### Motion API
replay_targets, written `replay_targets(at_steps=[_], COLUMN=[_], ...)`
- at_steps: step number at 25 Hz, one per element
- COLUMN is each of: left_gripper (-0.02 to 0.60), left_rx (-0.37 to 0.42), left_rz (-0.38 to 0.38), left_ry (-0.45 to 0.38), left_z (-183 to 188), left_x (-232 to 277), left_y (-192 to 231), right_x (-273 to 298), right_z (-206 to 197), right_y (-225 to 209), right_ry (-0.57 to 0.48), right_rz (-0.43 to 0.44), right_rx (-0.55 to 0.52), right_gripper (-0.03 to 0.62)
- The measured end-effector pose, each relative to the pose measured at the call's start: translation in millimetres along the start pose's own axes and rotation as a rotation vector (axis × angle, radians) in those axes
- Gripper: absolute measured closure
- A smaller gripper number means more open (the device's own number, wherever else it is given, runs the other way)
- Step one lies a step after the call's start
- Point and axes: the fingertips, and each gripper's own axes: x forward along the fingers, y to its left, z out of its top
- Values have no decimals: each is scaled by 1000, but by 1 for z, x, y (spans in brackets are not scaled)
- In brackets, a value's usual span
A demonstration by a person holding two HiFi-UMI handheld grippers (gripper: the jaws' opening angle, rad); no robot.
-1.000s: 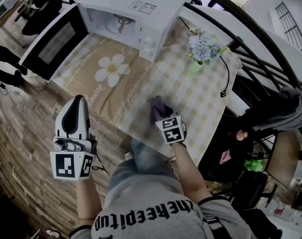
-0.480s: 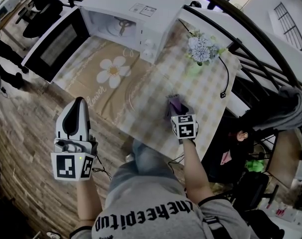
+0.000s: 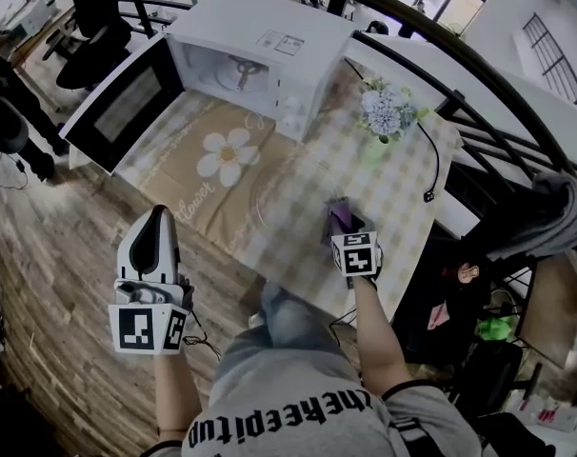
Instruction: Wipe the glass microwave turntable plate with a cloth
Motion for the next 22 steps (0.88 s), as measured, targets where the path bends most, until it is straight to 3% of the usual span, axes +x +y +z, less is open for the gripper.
replay_targets(at_steps=[4,22], left_gripper=[571,571], left_rx=[-6,-31], left_rz=[-13,-73], left_ry=[-8,-53], left_z=[2,17], left_x=[-2,-6], left_y=[-3,-28], right_x=[-11,-117], right_z=[7,94], right_y=[10,31], right_ry=[-27,-392], right_rz=[22,67], right_rx=[34,83], right_gripper=[482,482])
